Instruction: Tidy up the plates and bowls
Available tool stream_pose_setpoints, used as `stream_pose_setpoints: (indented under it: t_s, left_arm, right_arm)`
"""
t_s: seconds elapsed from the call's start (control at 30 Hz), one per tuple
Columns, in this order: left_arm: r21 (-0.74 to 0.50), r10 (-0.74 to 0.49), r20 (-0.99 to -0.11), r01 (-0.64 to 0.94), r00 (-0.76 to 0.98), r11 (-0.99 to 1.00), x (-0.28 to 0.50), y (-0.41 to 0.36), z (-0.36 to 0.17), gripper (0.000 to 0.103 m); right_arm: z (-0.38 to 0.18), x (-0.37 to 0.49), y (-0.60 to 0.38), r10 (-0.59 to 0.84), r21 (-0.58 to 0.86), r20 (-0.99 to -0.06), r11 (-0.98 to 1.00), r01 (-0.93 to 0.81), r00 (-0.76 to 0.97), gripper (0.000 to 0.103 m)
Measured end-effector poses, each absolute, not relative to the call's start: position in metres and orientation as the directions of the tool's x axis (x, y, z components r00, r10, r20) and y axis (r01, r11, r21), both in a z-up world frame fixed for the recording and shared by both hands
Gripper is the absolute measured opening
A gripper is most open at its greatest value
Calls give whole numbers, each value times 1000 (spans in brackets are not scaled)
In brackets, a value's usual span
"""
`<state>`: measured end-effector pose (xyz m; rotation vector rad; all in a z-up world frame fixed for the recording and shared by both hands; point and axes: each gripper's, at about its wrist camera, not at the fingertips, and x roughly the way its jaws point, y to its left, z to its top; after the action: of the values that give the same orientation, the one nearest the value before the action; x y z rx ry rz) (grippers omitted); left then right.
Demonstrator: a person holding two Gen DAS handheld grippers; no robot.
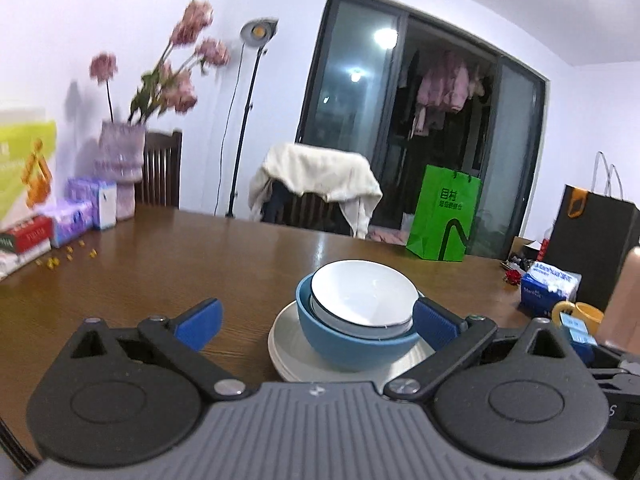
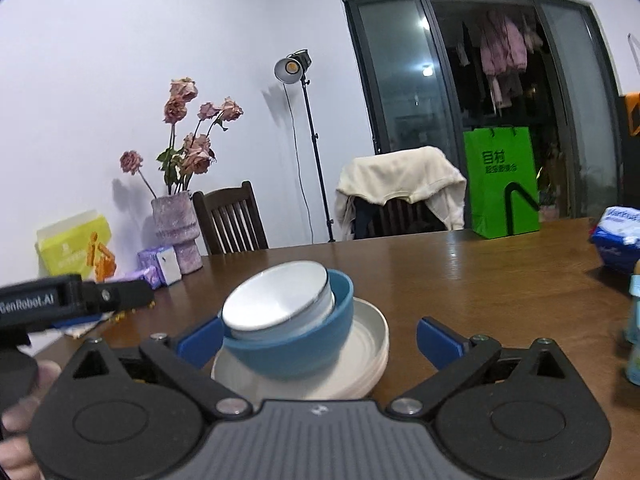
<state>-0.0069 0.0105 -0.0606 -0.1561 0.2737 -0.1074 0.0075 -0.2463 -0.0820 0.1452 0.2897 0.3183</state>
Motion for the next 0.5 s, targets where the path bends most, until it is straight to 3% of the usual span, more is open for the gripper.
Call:
stream_pose_setpoints:
  t_s: [0.5]
  left_arm:
    - [-84, -96, -255, 77, 962, 994, -74, 1, -117, 103]
  right_arm:
    - [-113, -81, -251, 238, 97, -256, 971, -220, 937, 103]
